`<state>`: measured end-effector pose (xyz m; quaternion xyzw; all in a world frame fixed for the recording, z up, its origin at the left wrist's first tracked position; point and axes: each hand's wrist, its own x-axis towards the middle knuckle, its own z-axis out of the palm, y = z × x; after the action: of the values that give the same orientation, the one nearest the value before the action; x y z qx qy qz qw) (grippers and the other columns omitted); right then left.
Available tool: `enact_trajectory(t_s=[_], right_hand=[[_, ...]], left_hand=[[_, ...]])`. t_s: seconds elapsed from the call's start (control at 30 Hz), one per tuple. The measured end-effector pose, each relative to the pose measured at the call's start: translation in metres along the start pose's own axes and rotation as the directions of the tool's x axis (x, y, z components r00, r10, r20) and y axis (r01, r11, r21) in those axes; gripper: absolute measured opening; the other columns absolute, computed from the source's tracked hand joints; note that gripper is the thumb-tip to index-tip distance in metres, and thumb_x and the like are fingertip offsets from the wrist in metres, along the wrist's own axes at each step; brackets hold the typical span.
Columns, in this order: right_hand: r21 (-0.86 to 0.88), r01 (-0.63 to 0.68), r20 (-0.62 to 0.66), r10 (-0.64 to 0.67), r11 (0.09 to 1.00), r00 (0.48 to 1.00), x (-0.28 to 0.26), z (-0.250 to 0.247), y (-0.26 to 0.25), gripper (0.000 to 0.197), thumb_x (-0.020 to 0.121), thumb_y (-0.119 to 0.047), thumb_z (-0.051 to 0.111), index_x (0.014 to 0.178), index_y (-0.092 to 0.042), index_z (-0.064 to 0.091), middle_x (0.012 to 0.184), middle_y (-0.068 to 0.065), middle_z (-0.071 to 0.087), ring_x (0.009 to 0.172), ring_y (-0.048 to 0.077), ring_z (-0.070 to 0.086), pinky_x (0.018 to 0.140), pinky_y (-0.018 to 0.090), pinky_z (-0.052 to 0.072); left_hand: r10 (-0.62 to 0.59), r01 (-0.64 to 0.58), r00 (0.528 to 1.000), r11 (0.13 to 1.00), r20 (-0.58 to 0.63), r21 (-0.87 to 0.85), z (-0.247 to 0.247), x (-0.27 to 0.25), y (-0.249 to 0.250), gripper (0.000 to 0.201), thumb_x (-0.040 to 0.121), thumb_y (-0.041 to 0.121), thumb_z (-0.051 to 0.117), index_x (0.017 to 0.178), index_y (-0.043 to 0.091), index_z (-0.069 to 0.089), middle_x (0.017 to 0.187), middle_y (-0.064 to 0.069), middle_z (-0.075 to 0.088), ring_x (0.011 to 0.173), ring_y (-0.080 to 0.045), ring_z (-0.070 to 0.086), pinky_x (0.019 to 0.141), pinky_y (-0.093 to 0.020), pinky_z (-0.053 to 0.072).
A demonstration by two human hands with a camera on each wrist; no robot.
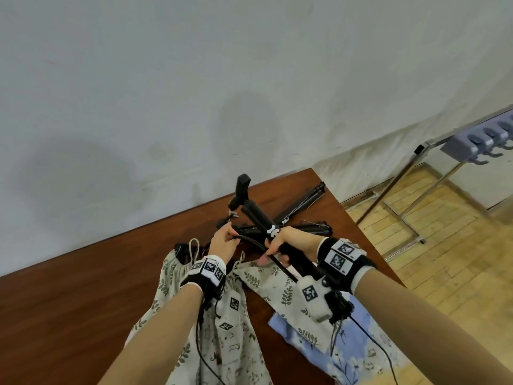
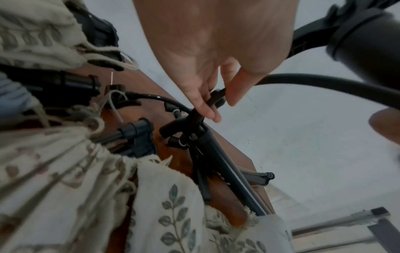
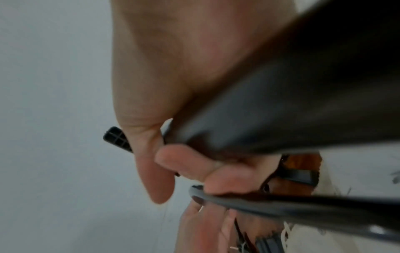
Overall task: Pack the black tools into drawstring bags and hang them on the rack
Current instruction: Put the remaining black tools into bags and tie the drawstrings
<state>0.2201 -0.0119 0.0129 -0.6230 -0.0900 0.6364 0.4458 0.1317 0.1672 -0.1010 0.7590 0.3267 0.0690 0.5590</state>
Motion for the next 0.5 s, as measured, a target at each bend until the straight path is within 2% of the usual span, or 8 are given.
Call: enact_trajectory(t_s=[0.07, 0.13, 0.2, 0.3, 0.33, 0.4, 0.47, 0.5], right_hand=[[-0.016, 0.067, 0.008, -0.067, 0.998, 0.998, 0.000, 0.002, -0.003, 0.027, 0.087, -0.002, 0.055, 0.066, -0.015, 0.044, 0.073, 0.010, 0.061, 0.039, 0.011, 0.037, 0.046, 0.022, 0.036], [0.000, 0.162, -0.022, -0.162, 0.987, 0.987, -0.004, 0.002, -0.011, 0.025, 0.086, -0.003, 0.059, 0.068, -0.016, 0.046, 0.069, 0.010, 0.053, 0.038, 0.012, 0.035, 0.045, 0.024, 0.036], [0.038, 0.256, -0.071, -0.253, 0.966, 0.965, -0.009, 0.003, -0.018, 0.024, 0.086, -0.002, 0.059, 0.072, -0.017, 0.046, 0.067, 0.009, 0.050, 0.038, 0.013, 0.033, 0.044, 0.023, 0.036], [0.048, 0.353, -0.085, -0.349, 0.934, 0.933, -0.015, 0.008, -0.026, 0.029, 0.086, 0.003, 0.057, 0.069, -0.017, 0.044, 0.066, 0.010, 0.049, 0.038, 0.012, 0.031, 0.046, 0.024, 0.038], [0.038, 0.366, -0.078, -0.363, 0.930, 0.929, -0.016, 0.010, -0.028, 0.030, 0.086, 0.004, 0.056, 0.068, -0.017, 0.044, 0.066, 0.009, 0.049, 0.038, 0.012, 0.031, 0.047, 0.024, 0.039], [0.023, 0.377, -0.052, -0.376, 0.926, 0.925, -0.019, 0.012, -0.030, 0.032, 0.086, 0.005, 0.054, 0.067, -0.017, 0.042, 0.066, 0.008, 0.048, 0.038, 0.011, 0.030, 0.048, 0.023, 0.039], [0.045, 0.375, -0.026, -0.375, 0.926, 0.927, -0.020, 0.011, -0.031, 0.032, 0.086, 0.004, 0.054, 0.066, -0.017, 0.042, 0.066, 0.007, 0.048, 0.037, 0.010, 0.029, 0.047, 0.022, 0.039], [0.074, 0.370, -0.016, -0.369, 0.926, 0.929, -0.020, 0.009, -0.031, 0.030, 0.085, 0.003, 0.055, 0.067, -0.018, 0.042, 0.066, 0.007, 0.047, 0.036, 0.009, 0.029, 0.046, 0.021, 0.039]], left_hand=[[0.035, -0.035, 0.999, 0.999, 0.027, 0.024, -0.005, 0.002, -0.003, 0.021, 0.083, -0.006, 0.062, 0.076, 0.010, 0.051, 0.139, -0.011, 0.049, 0.126, -0.026, 0.050, 0.096, -0.027, 0.039], [0.041, -0.041, 0.998, 0.999, 0.048, 0.015, -0.008, 0.004, -0.010, 0.030, 0.081, -0.002, 0.067, 0.075, 0.017, 0.045, 0.139, -0.009, 0.049, 0.111, -0.025, 0.062, 0.096, -0.035, 0.048], [-0.014, 0.011, 0.994, 1.000, 0.105, 0.021, -0.007, 0.007, -0.019, 0.040, 0.080, -0.007, 0.067, 0.079, 0.019, 0.036, 0.137, -0.012, 0.047, 0.098, -0.020, 0.064, 0.082, -0.032, 0.054], [-0.107, 0.080, 0.959, 0.990, 0.263, 0.112, -0.005, 0.009, -0.030, 0.043, 0.081, -0.012, 0.061, 0.090, 0.018, 0.031, 0.125, -0.013, 0.044, 0.093, -0.021, 0.057, 0.068, -0.023, 0.053], [-0.106, 0.060, 0.957, 0.983, 0.270, 0.175, -0.005, 0.010, -0.033, 0.044, 0.080, -0.008, 0.064, 0.100, 0.017, 0.034, 0.122, -0.011, 0.045, 0.094, -0.021, 0.057, 0.072, -0.026, 0.054], [-0.048, -0.021, 0.963, 0.967, 0.265, 0.254, -0.006, 0.013, -0.041, 0.055, 0.078, 0.000, 0.068, 0.121, 0.018, 0.038, 0.131, -0.008, 0.043, 0.112, -0.024, 0.055, 0.092, -0.036, 0.051], [-0.002, -0.081, 0.969, 0.942, 0.248, 0.326, -0.008, 0.018, -0.041, 0.057, 0.084, 0.004, 0.063, 0.133, 0.020, 0.039, 0.148, -0.010, 0.031, 0.133, -0.028, 0.041, 0.108, -0.035, 0.037], [-0.012, -0.085, 0.968, 0.924, 0.251, 0.372, -0.009, 0.021, -0.038, 0.055, 0.088, 0.007, 0.058, 0.138, 0.023, 0.038, 0.155, -0.010, 0.022, 0.138, -0.029, 0.034, 0.110, -0.033, 0.031]])
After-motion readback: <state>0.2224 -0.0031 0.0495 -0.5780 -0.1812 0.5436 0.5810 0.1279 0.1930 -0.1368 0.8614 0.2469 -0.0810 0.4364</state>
